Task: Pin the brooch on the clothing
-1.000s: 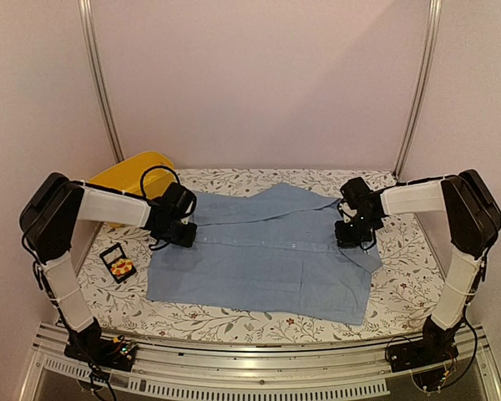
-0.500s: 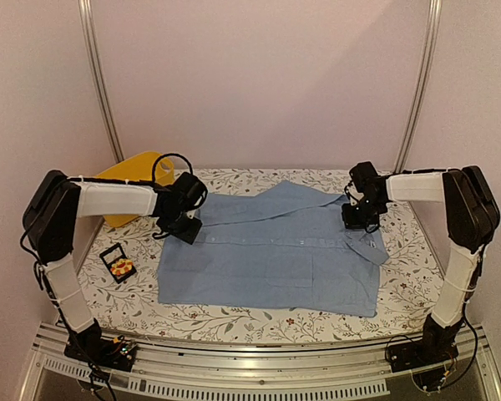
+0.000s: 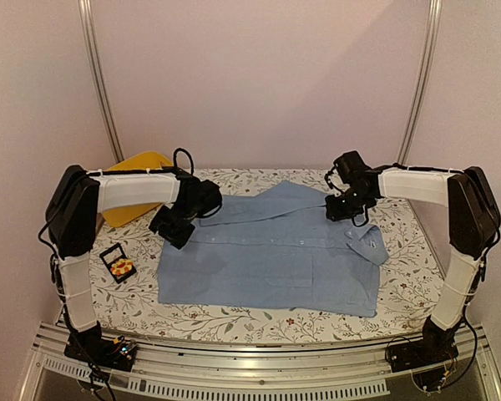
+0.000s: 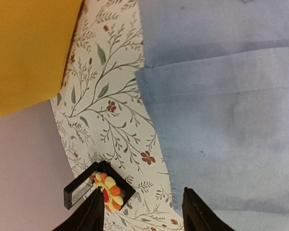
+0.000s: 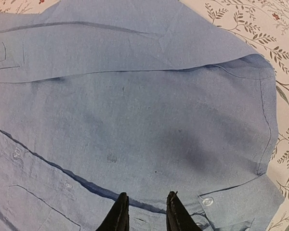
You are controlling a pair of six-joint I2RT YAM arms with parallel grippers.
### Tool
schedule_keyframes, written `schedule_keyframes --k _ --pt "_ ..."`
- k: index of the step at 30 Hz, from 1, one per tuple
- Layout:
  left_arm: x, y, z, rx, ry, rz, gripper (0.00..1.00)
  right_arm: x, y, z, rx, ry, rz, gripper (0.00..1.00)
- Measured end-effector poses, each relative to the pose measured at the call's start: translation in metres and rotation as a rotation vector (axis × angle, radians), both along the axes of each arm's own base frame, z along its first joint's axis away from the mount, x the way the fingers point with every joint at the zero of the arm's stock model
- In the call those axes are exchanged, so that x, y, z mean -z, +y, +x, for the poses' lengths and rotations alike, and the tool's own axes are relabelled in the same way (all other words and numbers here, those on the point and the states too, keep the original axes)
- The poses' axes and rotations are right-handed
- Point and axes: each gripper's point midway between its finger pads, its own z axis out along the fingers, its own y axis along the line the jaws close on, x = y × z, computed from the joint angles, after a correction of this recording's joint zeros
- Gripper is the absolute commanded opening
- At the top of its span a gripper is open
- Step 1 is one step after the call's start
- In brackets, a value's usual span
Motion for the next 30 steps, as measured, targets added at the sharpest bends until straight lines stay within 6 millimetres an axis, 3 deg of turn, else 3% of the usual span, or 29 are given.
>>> schedule_keyframes --k 3,6,10,14,18,22,30 --pt "0.009 0.031 -0.025 -0.129 -0.049 0.102 0.6 0.0 -0.002 -0.003 -0.006 -0.004 0.004 0.27" --pt "0.011 0.063 -0.062 -0.234 -0.075 0.18 0.6 -0.002 0.004 -0.003 -0.033 -0.006 0.031 0.27" --pt "0.005 0.084 -0.087 -0.324 -0.112 0.21 0.58 -0.006 0.016 -0.003 -0.086 -0.011 0.08 0.26" --pt "0.017 0.09 -0.09 -0.363 -0.101 0.249 0.57 -0.009 0.024 -0.003 -0.127 -0.022 0.107 0.27" --pt "0.038 0.105 -0.091 -0.415 -0.046 0.285 0.48 -0.009 0.024 -0.002 -0.148 -0.035 0.099 0.27" --pt "0.039 0.12 -0.089 -0.475 -0.039 0.283 0.44 -0.007 0.024 -0.003 -0.161 -0.036 0.092 0.27" --pt "0.05 0.116 -0.083 -0.45 -0.027 0.238 0.42 -0.005 0.025 -0.004 -0.179 -0.037 0.093 0.27"
